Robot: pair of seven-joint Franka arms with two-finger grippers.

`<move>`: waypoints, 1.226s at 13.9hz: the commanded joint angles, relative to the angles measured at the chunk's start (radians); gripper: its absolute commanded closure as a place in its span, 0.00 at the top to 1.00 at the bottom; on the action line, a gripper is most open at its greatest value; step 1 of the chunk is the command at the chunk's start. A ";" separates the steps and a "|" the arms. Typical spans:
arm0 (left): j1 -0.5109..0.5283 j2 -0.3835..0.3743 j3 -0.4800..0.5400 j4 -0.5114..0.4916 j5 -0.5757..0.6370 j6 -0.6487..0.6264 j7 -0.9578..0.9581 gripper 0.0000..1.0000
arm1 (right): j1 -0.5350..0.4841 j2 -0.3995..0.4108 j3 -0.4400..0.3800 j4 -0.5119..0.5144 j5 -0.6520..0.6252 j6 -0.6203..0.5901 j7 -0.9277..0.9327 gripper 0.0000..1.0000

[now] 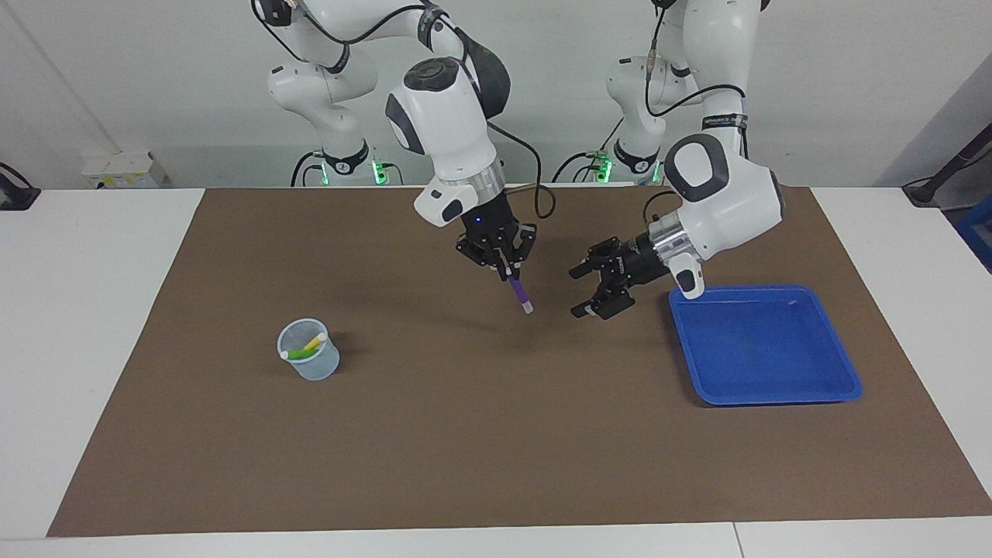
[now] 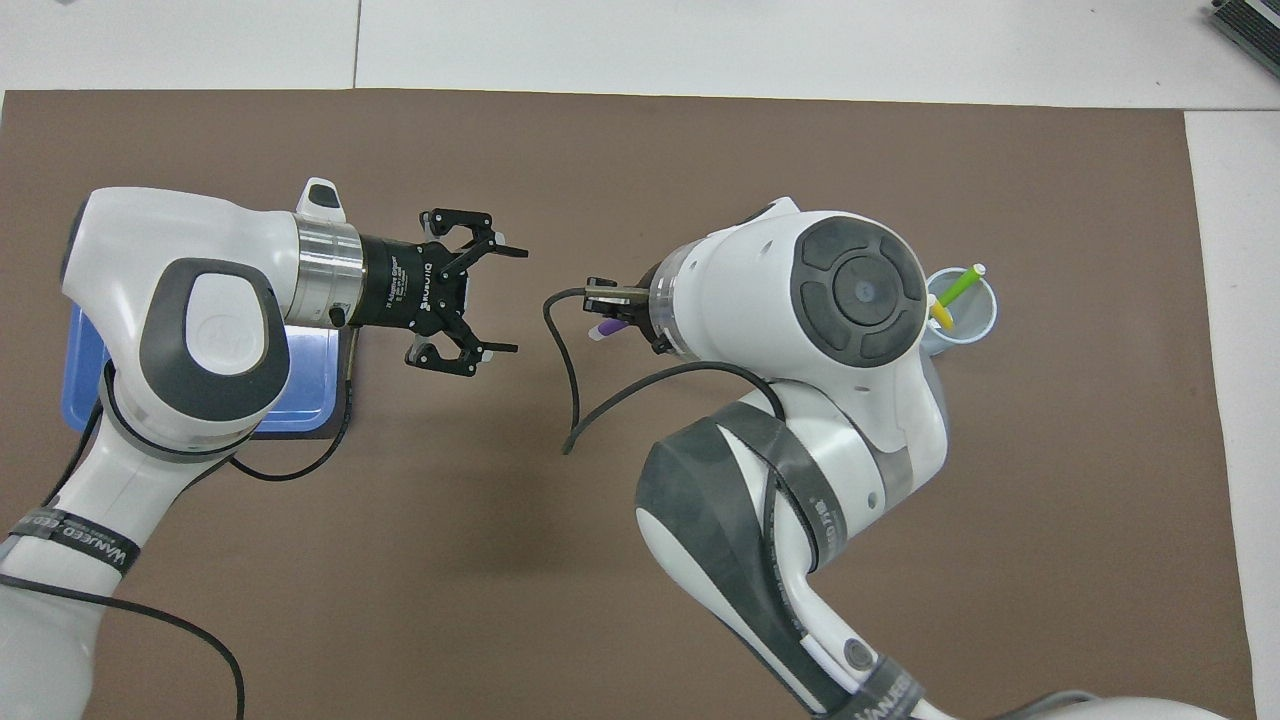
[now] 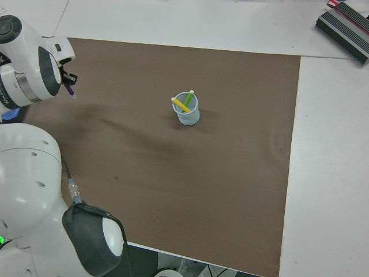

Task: Transfer and insert pens with both arms
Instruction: 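Carry the purple pen to the white cup with the right gripper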

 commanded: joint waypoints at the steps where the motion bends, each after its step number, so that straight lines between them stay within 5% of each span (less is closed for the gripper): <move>1: -0.016 -0.023 0.005 -0.011 0.030 0.013 -0.005 1.00 | -0.061 -0.050 0.008 -0.001 -0.037 -0.102 -0.133 0.00; 8: -0.016 -0.050 0.005 -0.014 0.031 0.001 -0.006 1.00 | -0.293 -0.143 0.008 -0.010 -0.040 -0.337 -0.841 0.00; 12: -0.016 -0.066 0.005 -0.014 0.032 -0.010 -0.003 1.00 | -0.426 -0.149 0.008 -0.024 -0.051 -0.349 -1.204 0.00; 17: -0.009 -0.087 0.005 -0.016 0.133 -0.047 -0.002 1.00 | -0.497 -0.183 0.008 -0.109 -0.052 -0.288 -1.398 0.00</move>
